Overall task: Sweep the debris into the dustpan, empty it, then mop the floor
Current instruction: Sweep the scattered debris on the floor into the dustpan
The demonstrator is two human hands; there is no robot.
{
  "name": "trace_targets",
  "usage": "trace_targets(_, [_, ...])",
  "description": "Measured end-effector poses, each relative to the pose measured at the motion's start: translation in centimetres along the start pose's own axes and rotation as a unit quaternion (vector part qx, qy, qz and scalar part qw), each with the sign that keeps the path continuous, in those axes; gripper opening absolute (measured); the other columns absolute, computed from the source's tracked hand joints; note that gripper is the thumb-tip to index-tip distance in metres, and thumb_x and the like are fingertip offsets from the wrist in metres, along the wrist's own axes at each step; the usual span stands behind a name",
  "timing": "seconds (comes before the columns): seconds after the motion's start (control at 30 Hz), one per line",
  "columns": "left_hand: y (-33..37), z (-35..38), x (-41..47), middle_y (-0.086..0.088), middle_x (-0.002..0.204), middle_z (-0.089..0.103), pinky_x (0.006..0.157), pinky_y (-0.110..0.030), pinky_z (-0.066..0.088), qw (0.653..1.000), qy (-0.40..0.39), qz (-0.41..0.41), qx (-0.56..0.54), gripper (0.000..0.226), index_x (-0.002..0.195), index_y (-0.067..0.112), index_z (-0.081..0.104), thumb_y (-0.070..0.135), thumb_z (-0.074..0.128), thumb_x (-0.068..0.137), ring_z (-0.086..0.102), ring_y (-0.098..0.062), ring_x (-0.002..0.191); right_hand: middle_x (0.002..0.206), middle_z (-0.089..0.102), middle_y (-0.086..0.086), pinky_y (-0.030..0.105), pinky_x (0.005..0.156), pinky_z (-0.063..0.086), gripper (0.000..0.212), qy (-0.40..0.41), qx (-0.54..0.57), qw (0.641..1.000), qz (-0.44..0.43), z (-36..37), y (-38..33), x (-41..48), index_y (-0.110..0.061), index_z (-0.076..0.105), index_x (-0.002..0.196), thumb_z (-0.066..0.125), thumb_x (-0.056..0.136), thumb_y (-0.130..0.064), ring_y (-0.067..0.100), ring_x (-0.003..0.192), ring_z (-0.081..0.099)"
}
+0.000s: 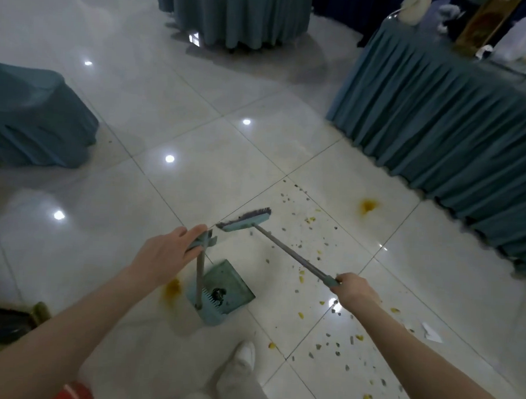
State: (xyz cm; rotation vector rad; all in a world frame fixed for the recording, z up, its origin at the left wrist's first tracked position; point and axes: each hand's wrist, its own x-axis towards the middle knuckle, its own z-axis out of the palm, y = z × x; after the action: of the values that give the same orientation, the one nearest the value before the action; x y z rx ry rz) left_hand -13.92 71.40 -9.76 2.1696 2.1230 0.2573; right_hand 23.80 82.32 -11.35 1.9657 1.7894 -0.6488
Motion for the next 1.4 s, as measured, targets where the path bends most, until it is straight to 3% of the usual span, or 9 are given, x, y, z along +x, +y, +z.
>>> trace_targets(0.23, [-2.7, 1.8, 10.8, 0.004, 0.084, 0.055, 0.038, -0.030, 0.049, 0.999, -0.032, 0.015, 0.021, 0.061, 0.136, 0.035, 0.029, 0.065, 0.000, 0.091, 0.052, -0.015, 0.043, 0.073, 0.066, 0.004, 0.028, 0.057, 0.054, 0.023, -0.025, 0.108, 0.992, 0.053, -5.3, -2.2, 7.9, -0.014, 0.068, 0.088, 0.054, 0.096, -0.031, 0.021, 0.060, 0.062])
trace_targets(0.37, [-4.0, 2.5, 17.2, 0.005, 0.092, 0.048, 0.052, -0.024, 0.045, 0.995, -0.095, 0.020, -0.004, 0.047, 0.144, 0.037, 0.027, 0.049, 0.024, 0.099, 0.054, -0.014, 0.058, 0.083, 0.072, 0.011, 0.030, 0.059, 0.057, 0.016, -0.043, 0.157, 0.983, 0.084, -7.8, -3.7, 12.1, -0.011, 0.069, 0.097, 0.058, 0.092, -0.022, 0.021, 0.055, 0.060])
trace_targets(0.57, [-8.0, 4.2, 25.8, 0.007, 0.083, 0.048, 0.036, -0.018, 0.034, 0.989, -0.125, 0.082, -0.002, 0.045, 0.138, 0.036, 0.031, 0.039, 0.049, 0.097, 0.047, -0.009, 0.044, 0.083, 0.070, 0.014, 0.028, 0.054, 0.051, 0.019, -0.044, 0.200, 0.971, 0.123, -11.4, -6.8, 18.2, -0.010, 0.065, 0.106, 0.062, 0.088, -0.014, 0.022, 0.055, 0.058])
trace_targets(0.77, [-10.0, 4.9, 31.5, -0.001, 0.108, 0.058, 0.064, -0.037, 0.053, 0.983, -0.168, 0.055, -0.041, 0.043, 0.139, 0.041, 0.031, 0.039, 0.033, 0.097, 0.062, -0.022, 0.078, 0.089, 0.069, 0.016, 0.028, 0.055, 0.051, 0.015, -0.047, 0.244, 0.958, 0.144, -14.3, -10.4, 25.8, -0.003, 0.064, 0.099, 0.057, 0.091, -0.013, 0.023, 0.057, 0.058])
trace_targets(0.83, [-10.3, 5.1, 33.1, -0.005, 0.110, 0.061, 0.059, -0.036, 0.052, 0.983, -0.171, 0.064, -0.030, 0.042, 0.139, 0.041, 0.030, 0.038, 0.034, 0.097, 0.062, -0.021, 0.074, 0.091, 0.069, 0.017, 0.028, 0.056, 0.052, 0.015, -0.052, 0.267, 0.950, 0.152, -15.0, -11.2, 29.0, -0.002, 0.063, 0.100, 0.056, 0.093, -0.013, 0.024, 0.059, 0.059])
trace_targets(0.97, [-11.4, 5.6, 37.0, 0.005, 0.087, 0.051, 0.029, -0.023, 0.040, 0.978, -0.159, 0.131, 0.031, 0.060, 0.132, 0.027, 0.043, 0.029, 0.073, 0.080, 0.036, -0.007, 0.038, 0.084, 0.066, 0.016, 0.027, 0.051, 0.050, 0.018, -0.041, 0.305, 0.940, 0.144, -16.4, -12.0, 36.8, 0.001, 0.062, 0.101, 0.053, 0.094, -0.014, 0.025, 0.056, 0.056])
trace_targets(1.03, [-11.6, 5.9, 38.8, 0.006, 0.088, 0.050, 0.030, -0.025, 0.041, 0.978, -0.165, 0.120, 0.036, 0.041, 0.130, 0.027, 0.048, 0.041, 0.054, 0.092, 0.036, -0.006, 0.040, 0.077, 0.061, 0.014, 0.027, 0.051, 0.047, 0.022, -0.039, 0.314, 0.939, 0.134, -17.1, -12.3, 40.7, 0.003, 0.061, 0.099, 0.051, 0.096, -0.016, 0.025, 0.055, 0.054])
trace_targets(1.1, [-11.6, 6.2, 40.6, 0.010, 0.082, 0.044, 0.029, -0.025, 0.039, 0.980, -0.157, 0.119, 0.023, 0.048, 0.134, 0.027, 0.046, 0.051, 0.024, 0.099, 0.038, -0.007, 0.036, 0.079, 0.060, 0.014, 0.028, 0.051, 0.048, 0.022, -0.041, 0.311, 0.942, 0.121, -17.8, -12.6, 44.6, 0.000, 0.057, 0.101, 0.049, 0.098, -0.020, 0.025, 0.057, 0.054])
trace_targets(1.4, [-11.7, 6.3, 46.1, 0.009, 0.074, 0.044, 0.029, -0.014, 0.032, 0.972, -0.177, 0.148, 0.040, 0.053, 0.138, 0.027, 0.038, 0.053, 0.013, 0.098, 0.036, -0.008, 0.033, 0.078, 0.056, 0.015, 0.037, 0.058, 0.054, 0.024, -0.111, 0.264, 0.952, 0.104, -16.2, -12.6, 54.4, -0.001, 0.052, 0.117, 0.039, 0.100, -0.011, 0.026, 0.054, 0.054])
